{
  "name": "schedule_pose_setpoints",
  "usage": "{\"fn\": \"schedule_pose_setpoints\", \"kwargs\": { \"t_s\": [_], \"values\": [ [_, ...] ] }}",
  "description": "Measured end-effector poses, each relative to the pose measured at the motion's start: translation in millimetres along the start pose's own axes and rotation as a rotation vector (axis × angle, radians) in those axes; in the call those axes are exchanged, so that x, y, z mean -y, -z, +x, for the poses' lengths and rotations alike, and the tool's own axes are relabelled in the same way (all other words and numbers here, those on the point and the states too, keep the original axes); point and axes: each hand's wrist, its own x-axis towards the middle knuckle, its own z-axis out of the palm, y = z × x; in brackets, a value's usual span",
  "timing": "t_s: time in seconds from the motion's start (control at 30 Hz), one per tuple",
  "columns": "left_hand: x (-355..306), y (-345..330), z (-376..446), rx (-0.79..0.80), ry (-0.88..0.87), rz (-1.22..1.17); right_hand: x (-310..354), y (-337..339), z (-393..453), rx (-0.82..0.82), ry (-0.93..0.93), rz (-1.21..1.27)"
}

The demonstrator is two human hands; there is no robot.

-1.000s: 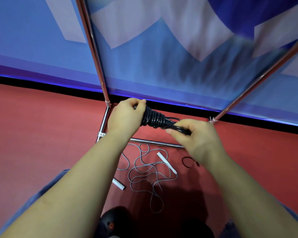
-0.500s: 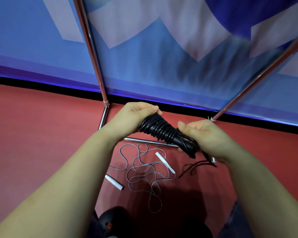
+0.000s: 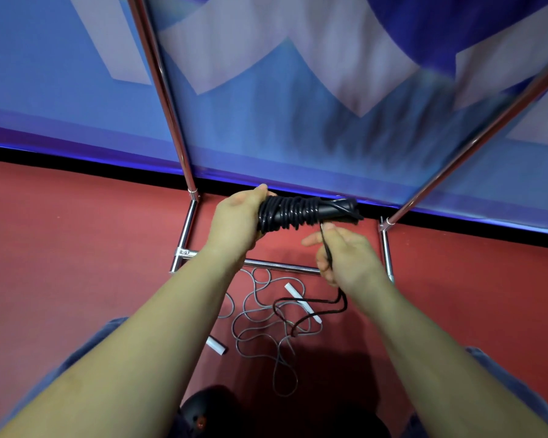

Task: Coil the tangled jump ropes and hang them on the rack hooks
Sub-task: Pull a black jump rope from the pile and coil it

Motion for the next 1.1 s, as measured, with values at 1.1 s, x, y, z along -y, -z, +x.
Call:
{"fn": "schedule_pose_setpoints", "kwargs": {
  "t_s": [1.1],
  "values": [
    [-12.9, 18.6, -4.1, 0.293, -0.085, 0.094, 20.7, 34.7, -2.7, 0.286, -0.376, 0.388]
  ]
}}
